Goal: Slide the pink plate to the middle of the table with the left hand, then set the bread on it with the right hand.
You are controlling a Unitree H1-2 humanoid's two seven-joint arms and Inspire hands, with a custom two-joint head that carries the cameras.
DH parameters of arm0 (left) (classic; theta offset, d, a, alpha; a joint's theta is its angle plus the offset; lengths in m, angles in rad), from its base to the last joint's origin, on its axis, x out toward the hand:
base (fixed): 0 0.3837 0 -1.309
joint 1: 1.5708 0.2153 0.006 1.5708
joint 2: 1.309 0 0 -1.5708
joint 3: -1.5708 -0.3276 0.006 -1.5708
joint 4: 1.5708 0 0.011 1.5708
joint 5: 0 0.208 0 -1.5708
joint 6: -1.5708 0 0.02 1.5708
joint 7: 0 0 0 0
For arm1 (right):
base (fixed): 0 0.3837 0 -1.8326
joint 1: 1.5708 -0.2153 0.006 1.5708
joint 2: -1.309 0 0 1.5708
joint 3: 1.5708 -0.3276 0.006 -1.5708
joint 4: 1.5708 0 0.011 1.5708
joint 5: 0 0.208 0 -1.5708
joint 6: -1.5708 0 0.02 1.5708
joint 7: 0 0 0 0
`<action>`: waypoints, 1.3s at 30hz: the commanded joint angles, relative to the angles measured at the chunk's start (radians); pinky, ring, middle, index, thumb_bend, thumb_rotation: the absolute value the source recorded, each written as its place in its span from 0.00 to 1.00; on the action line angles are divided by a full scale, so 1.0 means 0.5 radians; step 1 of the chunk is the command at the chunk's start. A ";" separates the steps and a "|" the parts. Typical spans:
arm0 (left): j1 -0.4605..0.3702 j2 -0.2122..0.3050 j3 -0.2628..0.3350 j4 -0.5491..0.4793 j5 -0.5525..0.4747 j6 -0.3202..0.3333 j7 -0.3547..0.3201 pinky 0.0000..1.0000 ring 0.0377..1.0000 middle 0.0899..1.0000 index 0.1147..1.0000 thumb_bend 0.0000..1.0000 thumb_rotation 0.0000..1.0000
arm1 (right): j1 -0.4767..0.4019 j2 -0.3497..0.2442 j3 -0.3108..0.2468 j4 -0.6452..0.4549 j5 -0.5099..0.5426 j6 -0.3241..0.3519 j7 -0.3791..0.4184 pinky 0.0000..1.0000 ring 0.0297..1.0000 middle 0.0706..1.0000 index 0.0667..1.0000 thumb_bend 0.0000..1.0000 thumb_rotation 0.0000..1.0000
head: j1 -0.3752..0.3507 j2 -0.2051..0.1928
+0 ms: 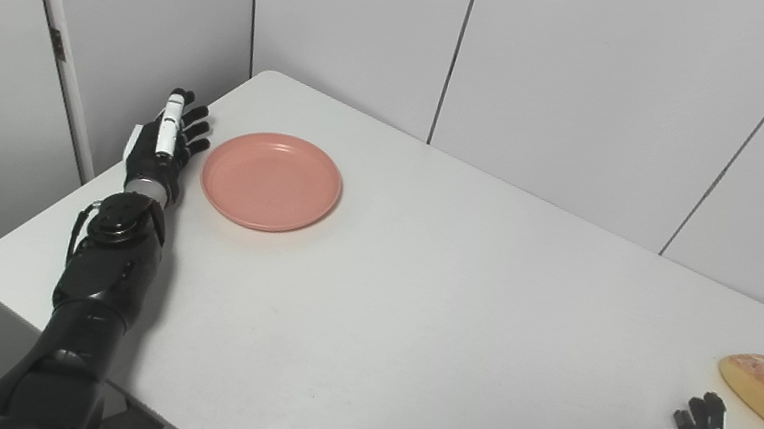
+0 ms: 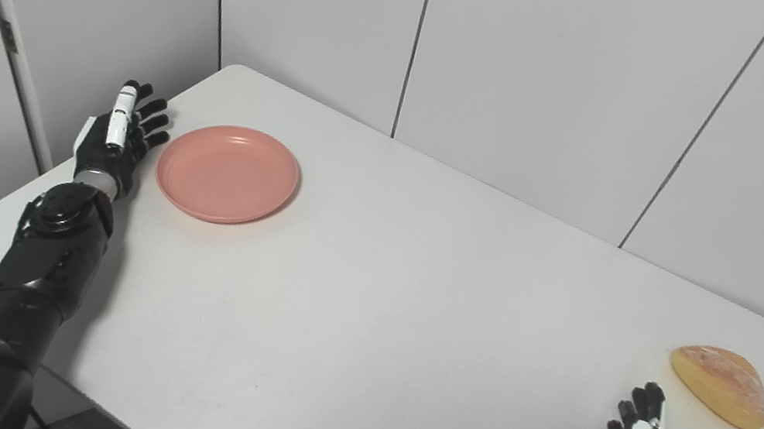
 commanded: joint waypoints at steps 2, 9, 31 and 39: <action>-0.129 0.024 -0.024 0.054 -0.004 -0.029 -0.026 0.87 0.87 0.87 0.87 0.37 1.00 | 0.038 -0.014 -0.012 0.025 0.015 -0.030 0.010 1.00 1.00 1.00 1.00 0.15 1.00 | -0.001 0.003; -0.180 -0.022 -0.066 0.119 -0.028 -0.018 -0.054 0.88 0.88 0.87 0.87 0.36 1.00 | 0.045 -0.015 -0.008 -0.013 0.004 0.016 0.002 1.00 1.00 1.00 1.00 0.16 1.00 | -0.010 0.016; -0.172 -0.118 -0.232 0.173 -0.085 0.114 -0.266 0.85 0.83 0.84 0.82 0.34 1.00 | 0.045 0.009 0.012 -0.007 -0.010 -0.003 -0.001 1.00 1.00 1.00 1.00 0.18 1.00 | -0.071 0.060; -0.178 -0.191 -0.323 0.099 -0.074 0.141 -0.375 0.86 0.85 0.85 0.84 0.35 1.00 | 0.050 0.015 0.026 0.006 -0.018 -0.063 0.009 1.00 1.00 1.00 1.00 0.19 1.00 | -0.117 0.081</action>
